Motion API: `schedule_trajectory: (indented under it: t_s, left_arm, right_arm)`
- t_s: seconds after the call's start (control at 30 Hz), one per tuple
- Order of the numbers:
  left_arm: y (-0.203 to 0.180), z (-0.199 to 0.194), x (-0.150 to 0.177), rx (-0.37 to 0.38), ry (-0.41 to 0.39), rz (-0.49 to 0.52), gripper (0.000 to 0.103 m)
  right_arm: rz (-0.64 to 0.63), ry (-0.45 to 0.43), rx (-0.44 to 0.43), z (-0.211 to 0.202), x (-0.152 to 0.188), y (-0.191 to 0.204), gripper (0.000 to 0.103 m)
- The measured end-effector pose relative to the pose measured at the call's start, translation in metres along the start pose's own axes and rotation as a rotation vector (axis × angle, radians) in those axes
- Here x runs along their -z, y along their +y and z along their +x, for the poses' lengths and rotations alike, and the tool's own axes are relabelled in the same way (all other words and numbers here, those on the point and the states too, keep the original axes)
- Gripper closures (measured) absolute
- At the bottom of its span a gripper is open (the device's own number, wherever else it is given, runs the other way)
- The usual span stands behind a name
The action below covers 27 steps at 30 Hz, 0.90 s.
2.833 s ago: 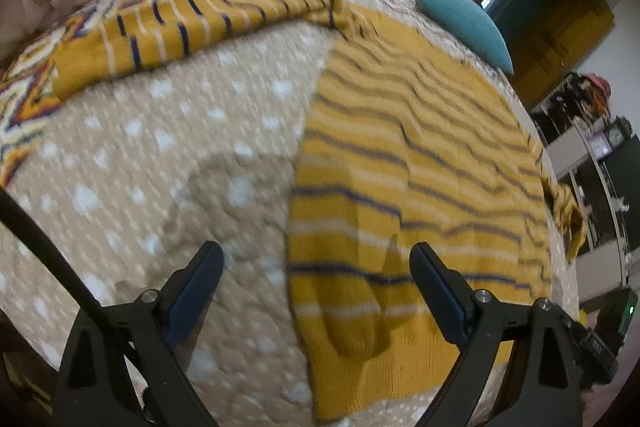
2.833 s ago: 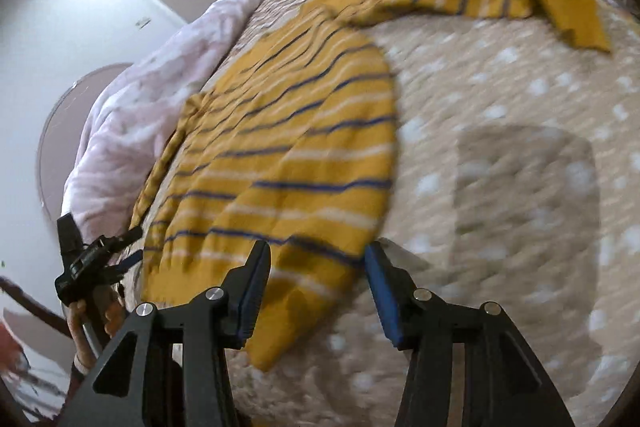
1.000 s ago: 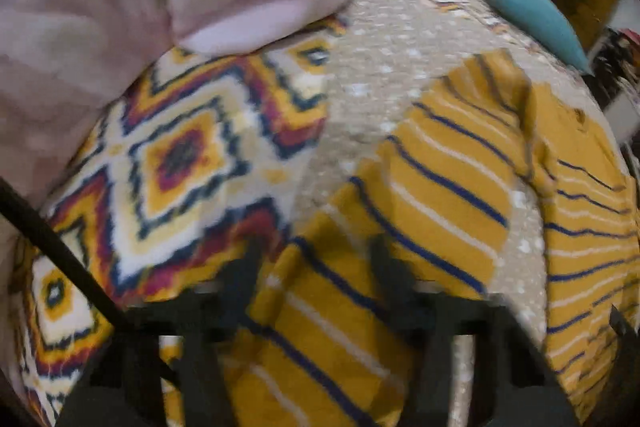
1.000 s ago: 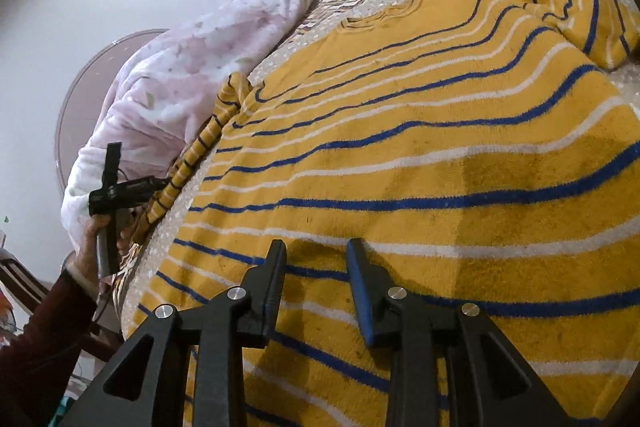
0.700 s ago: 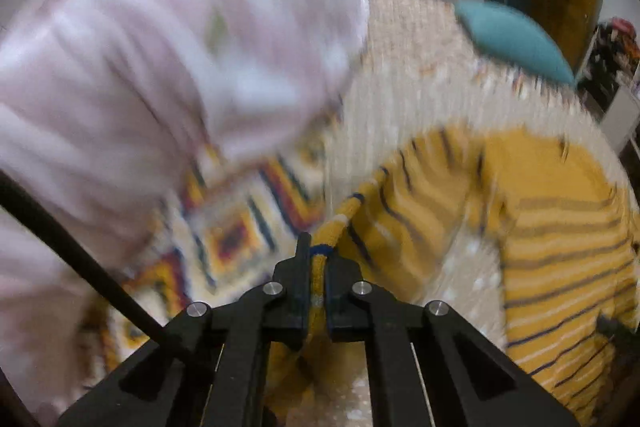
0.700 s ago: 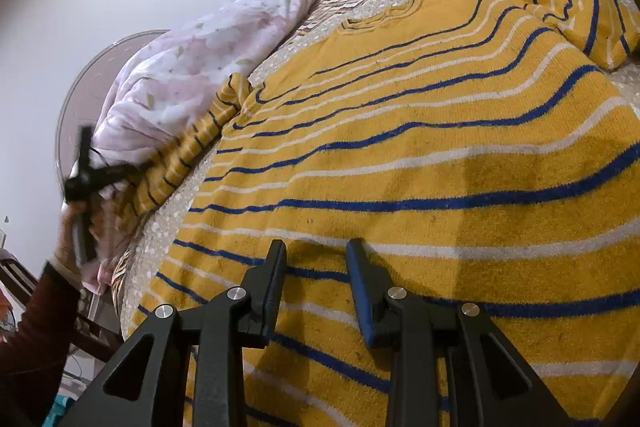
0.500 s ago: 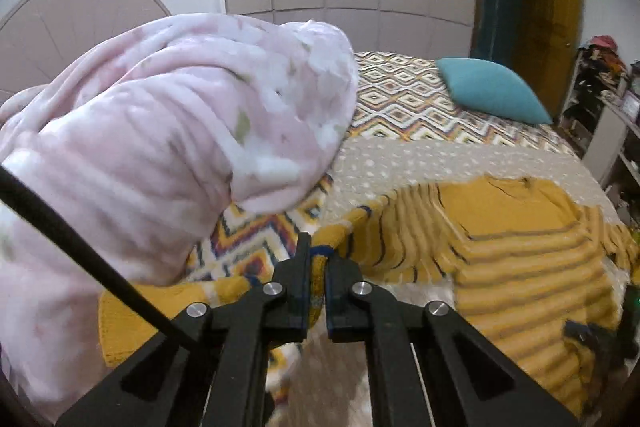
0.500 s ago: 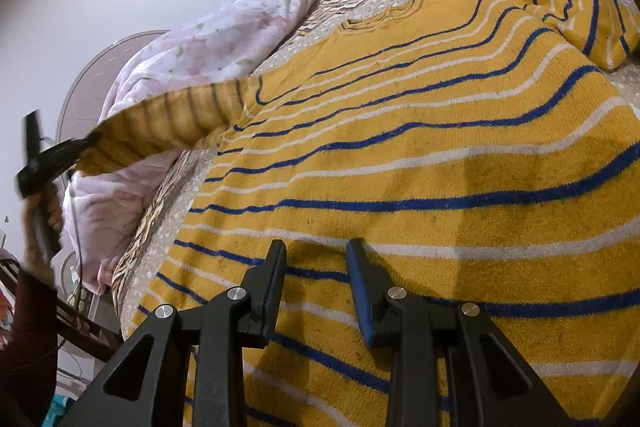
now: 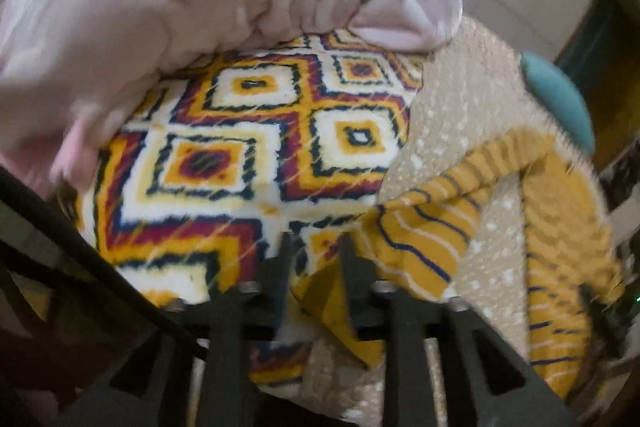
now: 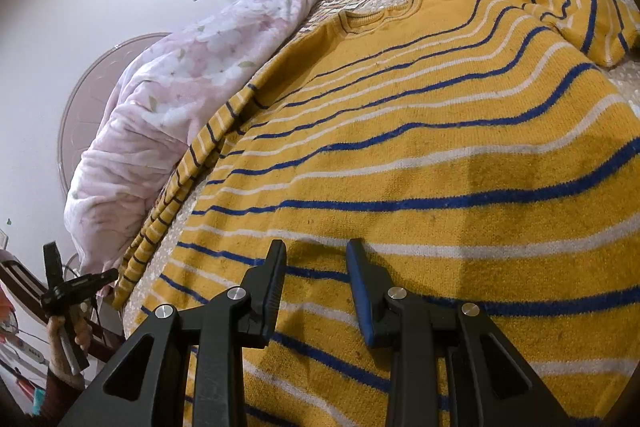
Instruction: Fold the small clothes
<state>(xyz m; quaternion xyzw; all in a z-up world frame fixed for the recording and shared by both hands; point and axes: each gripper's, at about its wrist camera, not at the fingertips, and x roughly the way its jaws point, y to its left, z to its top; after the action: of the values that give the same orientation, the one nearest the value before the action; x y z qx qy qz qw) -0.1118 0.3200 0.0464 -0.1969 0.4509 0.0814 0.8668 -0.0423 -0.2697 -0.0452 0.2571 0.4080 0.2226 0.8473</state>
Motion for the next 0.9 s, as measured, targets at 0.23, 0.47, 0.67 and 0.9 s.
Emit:
schedule_trajectory:
  t_s: [0.23, 0.47, 0.67, 0.9]
  left_arm:
    - [-0.024, 0.013, -0.001, 0.056, -0.011, 0.087, 0.03]
    - [-0.053, 0.058, -0.008, 0.001, 0.112, 0.283, 0.099]
    - [-0.074, 0.037, -0.081, 0.025, -0.002, 0.217, 0.1]
    - [-0.066, 0.033, -0.193, -0.188, -0.217, 0.04, 0.06]
  right_arm:
    - [-0.001, 0.0, 0.002, 0.0, 0.0, 0.0, 0.07]
    - [0.0, 0.0, 0.001, 0.0, 0.0, 0.0, 0.07]
    - [0.006, -0.003, -0.006, 0.0, 0.0, -0.001, 0.07]
    - [0.012, -0.004, -0.008, -0.001, 0.0, -0.003, 0.07]
